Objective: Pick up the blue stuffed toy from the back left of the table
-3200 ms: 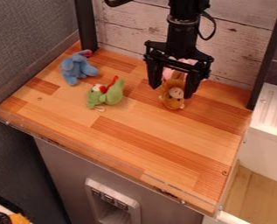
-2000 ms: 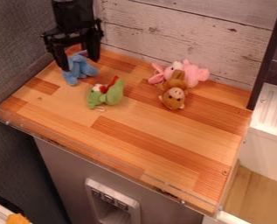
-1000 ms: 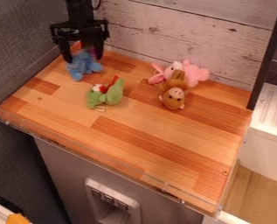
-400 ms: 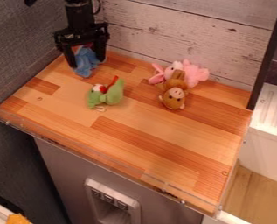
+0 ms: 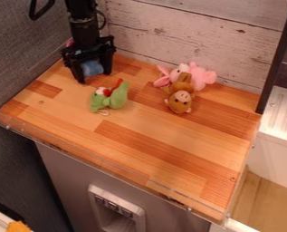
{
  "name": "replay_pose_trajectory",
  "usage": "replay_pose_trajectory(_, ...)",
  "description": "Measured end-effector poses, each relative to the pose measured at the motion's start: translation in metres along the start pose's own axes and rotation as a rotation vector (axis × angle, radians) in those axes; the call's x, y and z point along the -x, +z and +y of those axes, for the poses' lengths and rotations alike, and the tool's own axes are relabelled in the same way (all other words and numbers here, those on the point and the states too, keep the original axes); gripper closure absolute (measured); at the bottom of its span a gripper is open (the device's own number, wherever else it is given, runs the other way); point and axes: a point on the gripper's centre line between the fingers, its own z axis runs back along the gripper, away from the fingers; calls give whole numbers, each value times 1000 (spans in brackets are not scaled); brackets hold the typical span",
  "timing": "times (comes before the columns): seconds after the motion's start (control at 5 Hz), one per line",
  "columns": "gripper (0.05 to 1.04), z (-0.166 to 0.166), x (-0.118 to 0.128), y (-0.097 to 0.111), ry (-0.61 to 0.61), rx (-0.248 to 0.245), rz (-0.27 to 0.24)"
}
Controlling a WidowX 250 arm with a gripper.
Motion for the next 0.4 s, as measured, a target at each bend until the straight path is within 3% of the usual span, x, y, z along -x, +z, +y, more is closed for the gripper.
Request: replay_pose_trajectory(0.4,561,-2,0,-1,-153,10,-9)
